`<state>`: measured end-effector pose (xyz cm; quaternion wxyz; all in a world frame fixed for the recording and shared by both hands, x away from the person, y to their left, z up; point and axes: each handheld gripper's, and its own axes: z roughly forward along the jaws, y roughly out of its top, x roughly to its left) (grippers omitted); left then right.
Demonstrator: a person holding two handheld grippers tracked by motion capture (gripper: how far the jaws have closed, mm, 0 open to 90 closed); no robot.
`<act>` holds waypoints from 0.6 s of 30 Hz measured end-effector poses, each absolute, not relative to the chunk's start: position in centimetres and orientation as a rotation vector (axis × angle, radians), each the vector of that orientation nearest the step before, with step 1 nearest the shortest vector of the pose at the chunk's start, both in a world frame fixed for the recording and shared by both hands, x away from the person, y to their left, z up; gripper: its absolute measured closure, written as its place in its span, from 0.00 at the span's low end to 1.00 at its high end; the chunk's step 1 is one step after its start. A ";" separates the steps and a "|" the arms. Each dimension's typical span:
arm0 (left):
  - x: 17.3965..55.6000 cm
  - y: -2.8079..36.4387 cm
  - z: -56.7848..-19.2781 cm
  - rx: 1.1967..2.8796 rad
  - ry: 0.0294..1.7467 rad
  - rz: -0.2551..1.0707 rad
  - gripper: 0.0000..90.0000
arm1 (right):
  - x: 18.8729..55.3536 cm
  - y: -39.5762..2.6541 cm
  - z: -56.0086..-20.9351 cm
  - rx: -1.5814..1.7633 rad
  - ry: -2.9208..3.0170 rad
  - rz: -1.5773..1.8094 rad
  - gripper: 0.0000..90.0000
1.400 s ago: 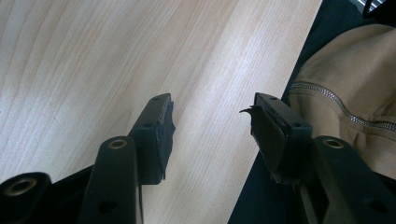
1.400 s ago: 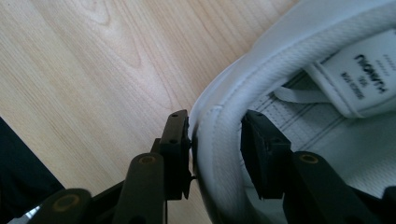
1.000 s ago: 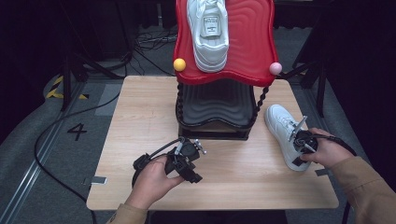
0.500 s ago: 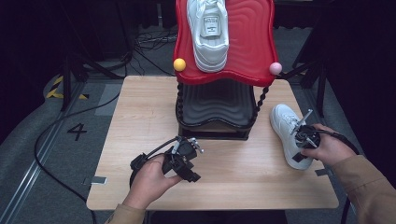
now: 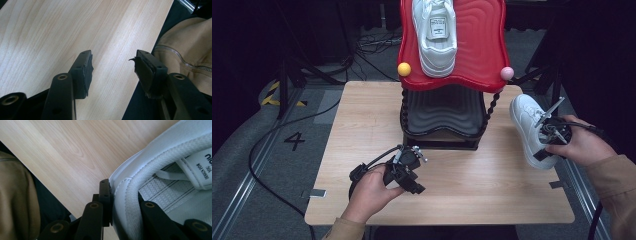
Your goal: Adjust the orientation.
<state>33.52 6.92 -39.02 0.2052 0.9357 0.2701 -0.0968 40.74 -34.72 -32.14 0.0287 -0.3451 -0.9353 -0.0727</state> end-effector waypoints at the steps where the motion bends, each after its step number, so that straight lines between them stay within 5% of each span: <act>1: 33.5 6.9 -39.0 2.608 0.753 -0.270 0.54 | 40.8 -34.5 -31.0 -1.067 -2.898 -0.233 0.89; 18: 33.6 7.5 -38.7 2.596 0.731 -0.265 0.52 | 40.6 -33.1 -21.3 -1.071 -2.980 -0.357 0.89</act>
